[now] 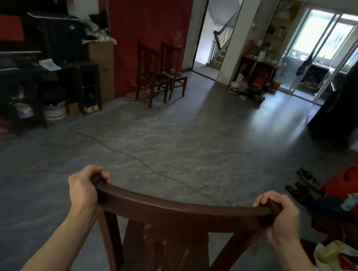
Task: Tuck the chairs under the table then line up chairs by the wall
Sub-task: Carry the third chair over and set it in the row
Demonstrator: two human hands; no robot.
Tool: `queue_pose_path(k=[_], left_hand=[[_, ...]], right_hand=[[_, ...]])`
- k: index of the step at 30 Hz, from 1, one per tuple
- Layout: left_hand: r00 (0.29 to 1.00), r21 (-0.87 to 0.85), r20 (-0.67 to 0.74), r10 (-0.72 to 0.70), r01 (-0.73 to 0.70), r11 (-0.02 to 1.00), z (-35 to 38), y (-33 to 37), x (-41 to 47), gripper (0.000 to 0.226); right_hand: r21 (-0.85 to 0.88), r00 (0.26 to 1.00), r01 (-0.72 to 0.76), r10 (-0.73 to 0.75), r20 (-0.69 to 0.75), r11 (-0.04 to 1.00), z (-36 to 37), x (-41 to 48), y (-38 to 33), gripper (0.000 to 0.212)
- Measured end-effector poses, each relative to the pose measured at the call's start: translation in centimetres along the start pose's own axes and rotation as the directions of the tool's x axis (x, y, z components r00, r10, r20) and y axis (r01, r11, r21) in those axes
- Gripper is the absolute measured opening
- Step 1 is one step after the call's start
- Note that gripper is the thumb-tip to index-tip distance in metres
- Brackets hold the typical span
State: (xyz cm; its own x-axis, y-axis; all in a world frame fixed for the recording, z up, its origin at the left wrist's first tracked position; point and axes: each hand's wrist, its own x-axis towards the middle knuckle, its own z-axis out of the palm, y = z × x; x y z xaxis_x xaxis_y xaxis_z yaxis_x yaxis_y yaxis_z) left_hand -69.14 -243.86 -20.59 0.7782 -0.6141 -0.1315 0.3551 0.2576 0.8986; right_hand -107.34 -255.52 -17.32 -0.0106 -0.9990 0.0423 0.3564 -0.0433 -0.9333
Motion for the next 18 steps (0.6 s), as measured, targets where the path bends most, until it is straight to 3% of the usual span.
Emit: queue_pose_path(k=[9,18], left_hand=[[0.998,-0.023,0.056,0.029,-0.028,0.999,14.1,-0.8,23.0,0.027],[0.999,-0.019,0.010,0.051,-0.050,0.999,29.6,-2.8,47.2,0.032]], right_hand=[[0.016,1.000,0.014,-0.014,-0.018,1.000,9.3,23.5,4.5,0.030],[0.077,0.999,-0.025,0.022,0.037,0.997,19.5,52.0,10.2,0.044]])
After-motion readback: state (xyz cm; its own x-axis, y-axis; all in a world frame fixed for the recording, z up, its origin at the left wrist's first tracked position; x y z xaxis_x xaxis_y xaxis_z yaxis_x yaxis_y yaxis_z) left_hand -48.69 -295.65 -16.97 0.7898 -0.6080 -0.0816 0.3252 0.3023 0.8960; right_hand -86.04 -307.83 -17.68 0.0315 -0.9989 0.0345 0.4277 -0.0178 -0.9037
